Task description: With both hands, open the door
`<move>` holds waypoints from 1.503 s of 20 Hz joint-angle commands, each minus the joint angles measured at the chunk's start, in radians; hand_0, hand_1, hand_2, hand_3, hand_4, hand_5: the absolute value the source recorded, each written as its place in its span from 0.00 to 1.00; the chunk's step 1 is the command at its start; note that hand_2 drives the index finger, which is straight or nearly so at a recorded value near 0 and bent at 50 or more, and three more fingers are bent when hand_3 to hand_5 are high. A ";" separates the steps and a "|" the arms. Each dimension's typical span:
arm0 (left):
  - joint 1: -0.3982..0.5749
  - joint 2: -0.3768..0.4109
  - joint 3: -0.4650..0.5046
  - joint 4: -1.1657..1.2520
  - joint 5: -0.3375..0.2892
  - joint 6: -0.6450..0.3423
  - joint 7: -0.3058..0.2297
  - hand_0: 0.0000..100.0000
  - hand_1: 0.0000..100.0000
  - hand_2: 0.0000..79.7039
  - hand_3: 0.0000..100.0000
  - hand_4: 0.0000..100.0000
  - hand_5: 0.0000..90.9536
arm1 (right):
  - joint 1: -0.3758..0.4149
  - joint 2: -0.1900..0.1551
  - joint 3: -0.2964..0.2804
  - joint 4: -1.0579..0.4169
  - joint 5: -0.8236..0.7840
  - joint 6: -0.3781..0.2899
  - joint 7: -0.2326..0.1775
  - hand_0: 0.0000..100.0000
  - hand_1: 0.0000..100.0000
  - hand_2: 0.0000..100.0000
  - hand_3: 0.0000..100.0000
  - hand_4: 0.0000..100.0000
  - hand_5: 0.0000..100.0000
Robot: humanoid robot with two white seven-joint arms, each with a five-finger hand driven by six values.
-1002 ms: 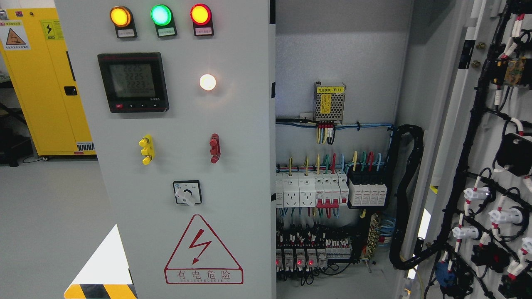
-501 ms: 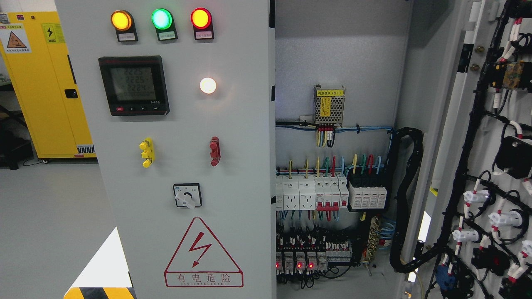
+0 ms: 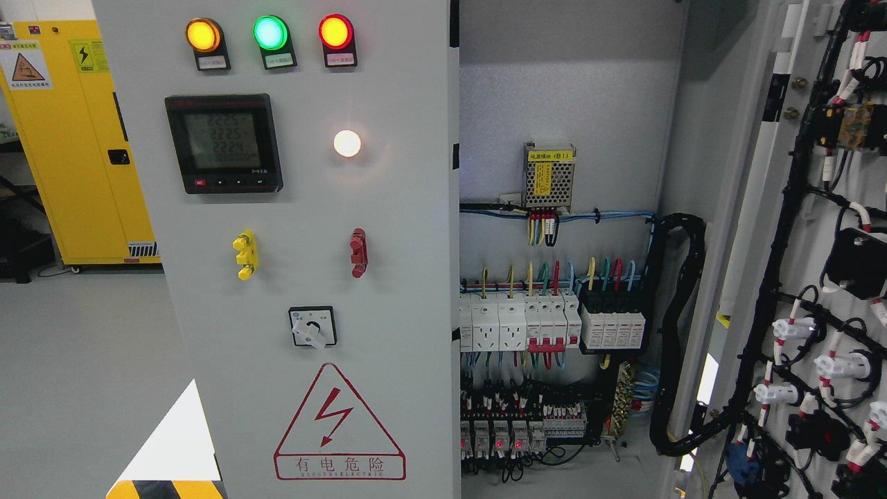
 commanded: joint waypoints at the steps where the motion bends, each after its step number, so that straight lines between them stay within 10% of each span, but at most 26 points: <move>1: 0.003 -0.044 0.190 0.365 0.011 0.049 0.035 0.00 0.00 0.00 0.00 0.00 0.00 | 0.000 0.000 0.000 -0.002 -0.001 -0.001 0.000 0.24 0.00 0.00 0.00 0.00 0.00; 6: 0.006 -0.043 0.205 0.364 0.011 0.052 0.209 0.00 0.00 0.00 0.00 0.00 0.00 | 0.015 0.000 0.003 -0.052 -0.001 -0.001 0.001 0.24 0.00 0.00 0.00 0.00 0.00; 17: 0.005 -0.033 0.199 0.357 -0.003 0.038 0.227 0.00 0.00 0.00 0.00 0.00 0.00 | 0.143 -0.010 0.003 -0.366 -0.002 0.000 0.000 0.24 0.00 0.00 0.00 0.00 0.00; 30: -0.004 -0.023 0.163 0.351 -0.037 -0.028 0.225 0.00 0.00 0.00 0.00 0.00 0.00 | 0.555 -0.075 0.066 -1.584 -0.013 0.000 0.000 0.24 0.00 0.00 0.00 0.00 0.00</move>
